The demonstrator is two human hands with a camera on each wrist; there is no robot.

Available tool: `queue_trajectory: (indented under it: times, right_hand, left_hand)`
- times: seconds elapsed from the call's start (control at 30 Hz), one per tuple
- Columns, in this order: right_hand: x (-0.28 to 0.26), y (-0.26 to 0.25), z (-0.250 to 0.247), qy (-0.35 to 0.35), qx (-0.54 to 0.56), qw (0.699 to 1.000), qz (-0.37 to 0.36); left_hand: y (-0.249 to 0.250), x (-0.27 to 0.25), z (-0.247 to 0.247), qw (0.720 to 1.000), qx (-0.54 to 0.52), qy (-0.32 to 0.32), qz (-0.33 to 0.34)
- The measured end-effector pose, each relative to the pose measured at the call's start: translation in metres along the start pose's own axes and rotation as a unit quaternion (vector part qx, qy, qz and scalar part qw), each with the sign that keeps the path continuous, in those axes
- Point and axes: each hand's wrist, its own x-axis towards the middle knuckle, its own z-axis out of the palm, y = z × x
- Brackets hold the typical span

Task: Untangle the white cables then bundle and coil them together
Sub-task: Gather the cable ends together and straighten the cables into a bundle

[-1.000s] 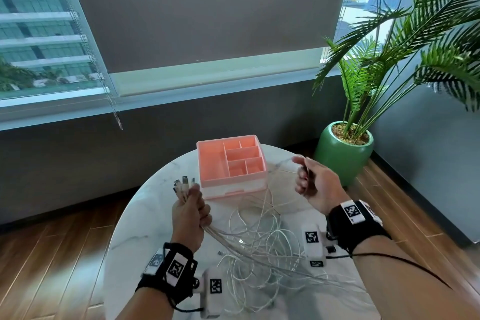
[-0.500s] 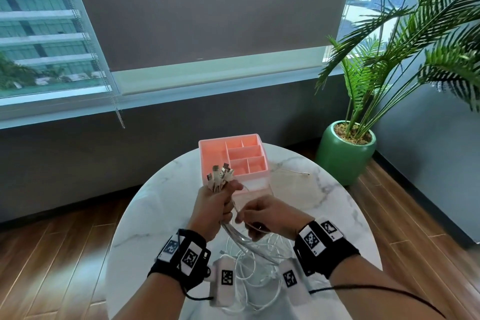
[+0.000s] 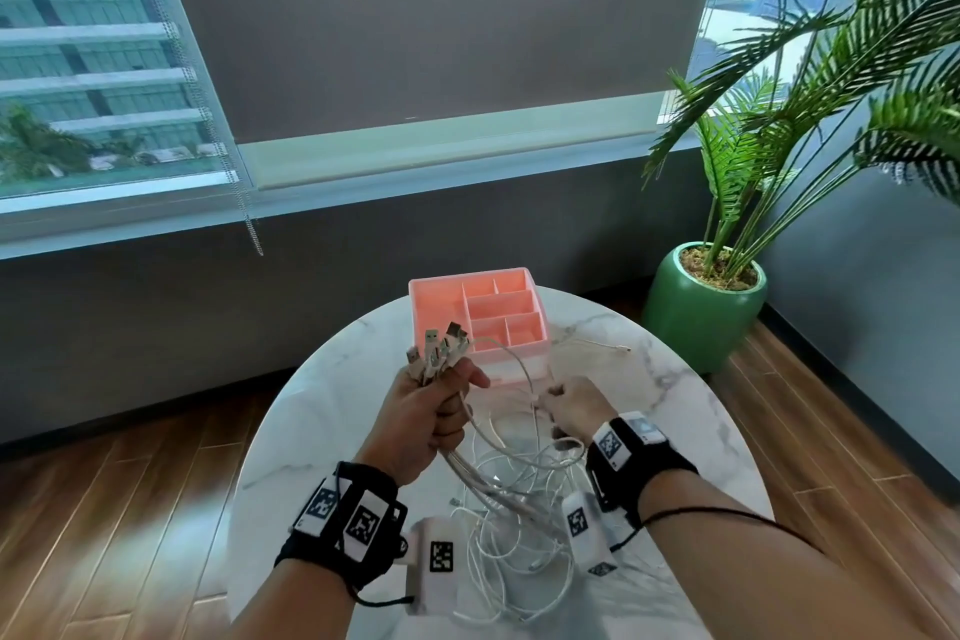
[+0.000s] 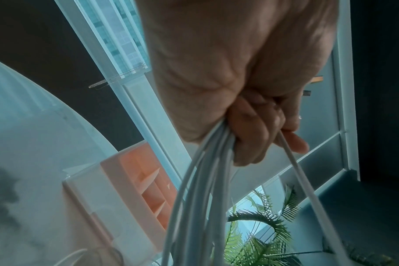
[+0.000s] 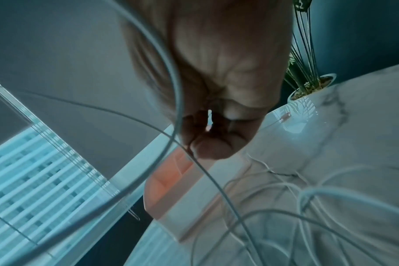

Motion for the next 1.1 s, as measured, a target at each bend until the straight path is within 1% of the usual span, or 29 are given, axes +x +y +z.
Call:
queue_trajectory:
  times: [0.07,0.13,0.17,0.23,0.3,0.33,0.37,0.43,0.5,0.53,0.57,0.63,0.7,0.73,0.77,0.8,0.83,0.87,0.9,0.93,0.97,1.03,1.07,1.1]
  right_hand:
    - [0.006,-0.007,-0.01,0.001,0.075,0.997,-0.033]
    - [0.008,-0.024,-0.022,-0.01,0.161,0.985,-0.063]
    - [0.008,-0.032,-0.028,-0.015,0.186,0.979,-0.078]
    - [0.006,-0.049,-0.04,0.001,0.228,0.968,-0.105]
    - [0.002,-0.064,-0.054,0.022,0.314,0.94,-0.129]
    - [-0.002,-0.07,-0.064,0.027,0.344,0.927,-0.148]
    - [-0.002,-0.072,-0.076,0.035,0.347,0.922,-0.171]
    - [0.001,-0.07,-0.104,0.07,0.278,0.932,-0.221]
    - [0.006,-0.058,-0.136,0.135,0.121,0.954,-0.237]
    - [0.008,-0.048,-0.151,0.171,0.022,0.959,-0.226]
    - [0.011,-0.035,-0.165,0.194,-0.067,0.958,-0.201]
    - [0.017,0.0,-0.189,0.209,-0.182,0.955,-0.109]
    - [0.019,0.032,-0.202,0.21,-0.246,0.946,-0.002]
    - [0.017,0.043,-0.201,0.212,-0.264,0.94,0.034]
    - [0.015,0.047,-0.196,0.211,-0.269,0.939,0.043]
    - [0.011,0.046,-0.186,0.207,-0.26,0.943,0.024]
    - [0.005,0.037,-0.172,0.195,-0.238,0.951,-0.02]
    - [-0.003,0.026,-0.153,0.165,-0.202,0.962,-0.079]
    - [-0.01,0.014,-0.13,0.119,-0.161,0.969,-0.146]
    - [-0.019,0.002,-0.107,0.06,-0.126,0.969,-0.205]
    - [-0.029,-0.011,-0.082,-0.008,-0.106,0.963,-0.249]
    - [-0.051,-0.031,-0.036,-0.131,-0.126,0.941,-0.285]
    - [-0.059,-0.036,-0.015,-0.178,-0.158,0.928,-0.286]
    - [-0.065,-0.038,0.003,-0.206,-0.19,0.916,-0.286]
  left_hand:
    - [0.002,-0.001,-0.006,1.0,-0.014,0.019,0.009]
    - [0.002,-0.002,-0.011,0.999,-0.023,0.035,0.008]
    - [0.001,-0.002,-0.013,0.999,-0.022,0.041,0.006]
    - [-0.002,0.0,-0.015,0.998,-0.007,0.056,0.003]
    - [-0.006,0.003,-0.016,0.996,0.017,0.088,0.0]
    - [-0.008,0.005,-0.018,0.993,0.027,0.111,0.0]
    - [-0.011,0.006,-0.02,0.99,0.032,0.136,0.001]
    - [-0.014,0.009,-0.025,0.983,0.018,0.185,0.009]
    - [-0.017,0.011,-0.03,0.975,-0.01,0.223,0.017]
    - [-0.018,0.011,-0.031,0.971,-0.023,0.237,0.022]
    - [-0.017,0.012,-0.032,0.968,-0.036,0.245,0.028]
    - [-0.016,0.012,-0.031,0.966,-0.054,0.249,0.038]
    - [-0.015,0.013,-0.028,0.966,-0.064,0.246,0.04]
    - [-0.014,0.014,-0.026,0.966,-0.067,0.245,0.037]
    - [-0.013,0.015,-0.023,0.967,-0.071,0.243,0.032]
    - [-0.012,0.017,-0.02,0.968,-0.075,0.238,0.027]
    - [-0.012,0.018,-0.016,0.97,-0.08,0.23,0.023]
    - [-0.012,0.02,-0.011,0.971,-0.084,0.222,0.02]
    - [-0.013,0.021,-0.006,0.973,-0.087,0.214,0.018]
    - [-0.015,0.023,0.0,0.974,-0.089,0.208,0.017]
    - [-0.016,0.025,0.005,0.975,-0.092,0.203,0.016]
    - [-0.019,0.029,0.012,0.975,-0.104,0.198,0.019]
    - [-0.021,0.03,0.014,0.973,-0.112,0.201,0.022]
    - [-0.021,0.032,0.014,0.97,-0.121,0.21,0.026]
